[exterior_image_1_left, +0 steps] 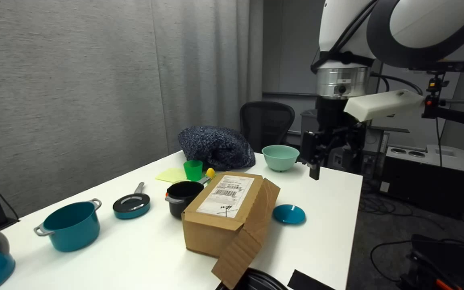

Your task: Open the brown box.

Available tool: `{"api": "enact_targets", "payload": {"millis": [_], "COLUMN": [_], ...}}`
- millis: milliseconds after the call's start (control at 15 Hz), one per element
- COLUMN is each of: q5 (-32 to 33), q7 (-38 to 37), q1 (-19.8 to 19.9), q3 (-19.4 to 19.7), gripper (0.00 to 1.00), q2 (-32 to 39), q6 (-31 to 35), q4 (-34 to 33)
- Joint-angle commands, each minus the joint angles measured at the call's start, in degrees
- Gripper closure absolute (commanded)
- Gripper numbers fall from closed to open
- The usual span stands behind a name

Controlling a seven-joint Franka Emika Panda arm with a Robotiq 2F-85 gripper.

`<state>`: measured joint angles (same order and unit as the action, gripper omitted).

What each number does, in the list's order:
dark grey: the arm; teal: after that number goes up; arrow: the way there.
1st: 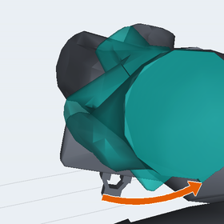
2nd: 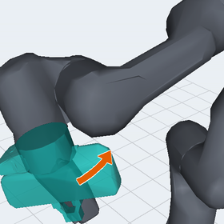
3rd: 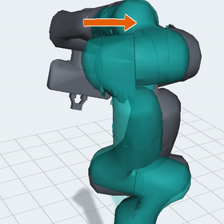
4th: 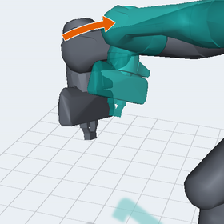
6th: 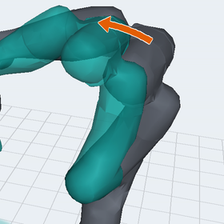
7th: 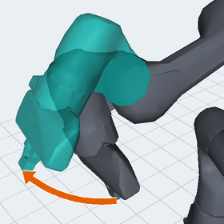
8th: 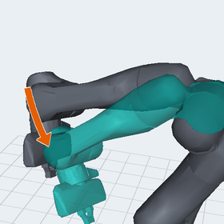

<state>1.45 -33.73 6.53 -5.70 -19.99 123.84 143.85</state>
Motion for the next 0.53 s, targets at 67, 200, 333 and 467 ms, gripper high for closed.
{"api": "enact_targets", "payload": {"millis": [67, 200, 333, 467], "q5": [0.2, 5.0, 10.6, 17.0], "q7": [-0.2, -4.0, -9.5, -17.2], "q1": [-0.5, 0.8, 2.2, 3.9], "q3": [0.5, -1.3, -2.5, -3.9], "gripper": [0.00, 0.00, 0.00, 0.00], "q2": [0.0, -0.4, -0.3, 0.0], "q6": [-0.1, 5.5, 12.2, 17.7], "q4": [-0.2, 1.5, 3.5, 5.3]}}
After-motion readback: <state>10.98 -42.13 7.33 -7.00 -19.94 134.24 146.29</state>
